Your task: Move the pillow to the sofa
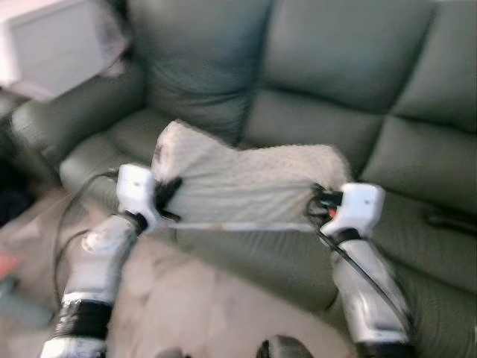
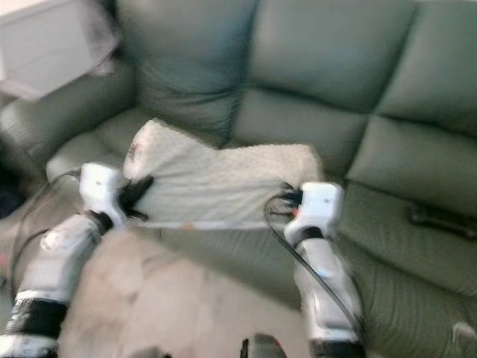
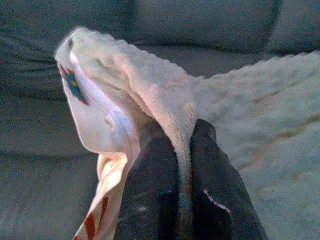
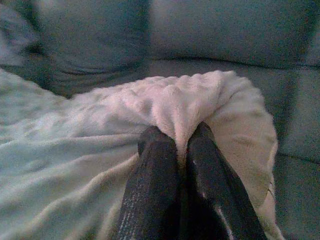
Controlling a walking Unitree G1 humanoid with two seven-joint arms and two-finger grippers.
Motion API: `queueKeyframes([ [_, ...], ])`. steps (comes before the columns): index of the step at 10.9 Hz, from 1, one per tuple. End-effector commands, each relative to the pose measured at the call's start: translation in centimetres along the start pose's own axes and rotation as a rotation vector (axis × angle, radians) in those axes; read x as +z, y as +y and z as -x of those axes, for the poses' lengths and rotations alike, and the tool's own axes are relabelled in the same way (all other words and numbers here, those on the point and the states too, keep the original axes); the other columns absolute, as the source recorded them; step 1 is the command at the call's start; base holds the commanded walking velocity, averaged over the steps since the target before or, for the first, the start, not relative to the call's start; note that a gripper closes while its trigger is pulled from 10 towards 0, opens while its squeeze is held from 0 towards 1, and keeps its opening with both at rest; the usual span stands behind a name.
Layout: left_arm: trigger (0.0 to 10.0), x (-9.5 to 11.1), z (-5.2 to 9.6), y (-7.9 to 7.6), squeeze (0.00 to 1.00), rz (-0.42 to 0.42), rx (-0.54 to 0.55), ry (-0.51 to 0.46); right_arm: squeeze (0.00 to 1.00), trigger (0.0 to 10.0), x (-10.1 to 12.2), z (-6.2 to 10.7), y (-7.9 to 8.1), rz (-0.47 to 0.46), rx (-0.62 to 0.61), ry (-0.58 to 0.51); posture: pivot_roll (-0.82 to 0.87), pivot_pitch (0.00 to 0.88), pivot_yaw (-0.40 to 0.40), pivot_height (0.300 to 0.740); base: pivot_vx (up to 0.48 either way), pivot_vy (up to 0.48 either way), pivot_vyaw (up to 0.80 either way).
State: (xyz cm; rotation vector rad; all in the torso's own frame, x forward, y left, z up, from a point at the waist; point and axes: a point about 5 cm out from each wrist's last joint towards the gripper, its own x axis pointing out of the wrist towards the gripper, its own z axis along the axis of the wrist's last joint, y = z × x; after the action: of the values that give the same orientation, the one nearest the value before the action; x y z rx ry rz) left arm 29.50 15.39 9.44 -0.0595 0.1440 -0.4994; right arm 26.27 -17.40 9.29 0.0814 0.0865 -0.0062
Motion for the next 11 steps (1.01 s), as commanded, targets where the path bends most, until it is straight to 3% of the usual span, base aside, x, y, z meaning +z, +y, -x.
queueKeyframes([
  [1, 10.0, 0.8, 0.34, 0.8, 0.0, -0.033, 0.016, -0.016, 0.0, 10.0, 0.67, -0.25, 0.73, -0.015, 0.015, -0.033, -0.08, 0.021, -0.011, 0.74, 0.3, 0.375, 0.0],
  [5, 10.0, 0.51, 0.31, 0.47, 0.0, -0.042, 0.013, -0.001, 0.0, 10.0, 0.43, -0.26, 0.7, -0.01, 0.016, -0.019, -0.08, 0.022, -0.016, 0.74, 0.061, 0.103, 0.0],
  [9, 10.0, 0.51, 0.35, 0.39, 0.0, -0.058, 0.004, -0.001, 0.0, 10.0, 0.3, -0.23, 0.84, -0.012, 0.018, -0.012, -0.08, 0.023, -0.015, 0.74, 0.0, 0.459, -0.77],
  [11, 10.0, 0.5, 0.36, 0.36, 0.0, -0.06, 0.013, -0.004, 0.0, 10.0, 0.26, -0.23, 0.9, -0.014, 0.019, -0.011, -0.08, 0.027, -0.014, 0.74, 0.0, 0.0, -0.7],
])
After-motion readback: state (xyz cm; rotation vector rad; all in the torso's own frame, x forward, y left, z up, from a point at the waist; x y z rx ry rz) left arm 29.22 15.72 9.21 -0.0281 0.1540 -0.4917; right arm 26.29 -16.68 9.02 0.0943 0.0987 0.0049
